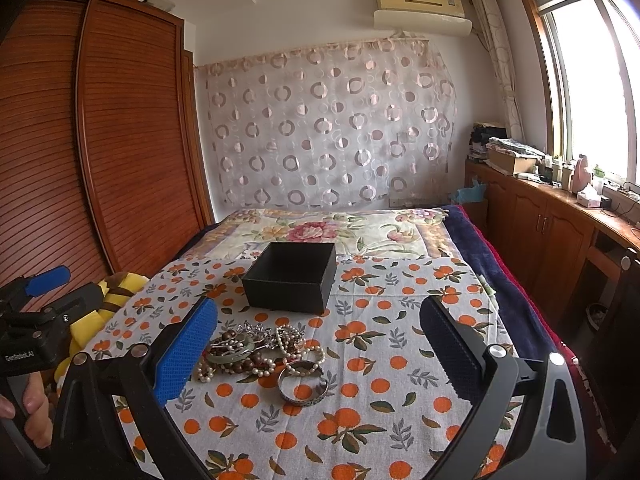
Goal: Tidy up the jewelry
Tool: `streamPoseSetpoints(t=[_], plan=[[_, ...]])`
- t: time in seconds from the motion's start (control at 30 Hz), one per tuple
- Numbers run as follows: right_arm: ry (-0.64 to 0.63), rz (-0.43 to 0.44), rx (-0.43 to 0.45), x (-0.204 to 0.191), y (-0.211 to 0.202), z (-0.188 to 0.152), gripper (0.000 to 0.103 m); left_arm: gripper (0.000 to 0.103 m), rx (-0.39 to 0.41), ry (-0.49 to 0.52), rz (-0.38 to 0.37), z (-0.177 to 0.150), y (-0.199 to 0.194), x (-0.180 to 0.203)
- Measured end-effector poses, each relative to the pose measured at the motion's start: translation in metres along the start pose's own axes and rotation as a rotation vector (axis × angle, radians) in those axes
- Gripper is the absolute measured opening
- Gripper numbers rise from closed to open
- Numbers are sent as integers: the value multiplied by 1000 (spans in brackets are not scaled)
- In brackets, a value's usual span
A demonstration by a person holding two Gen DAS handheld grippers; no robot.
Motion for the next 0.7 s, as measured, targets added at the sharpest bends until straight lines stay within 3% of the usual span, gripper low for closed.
streamPoseSetpoints(t=[0.43,0.7], plan=[[-3,5,-7,-5,-3,2,102,97,2,1,-4,0,-7,3],[5,22,-32,4,9,-11,102,97,-46,3,-11,-7,6,5]])
Point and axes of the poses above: each gripper's, at about its wrist camera, not at the fingertips, and y roughly the way its jaws point, x to its right, z to its top, the point moved 7 cm from there along y, roughly the way its jaws point, and after that the axes turned 15 degrees about z, right-handed, at the moved point
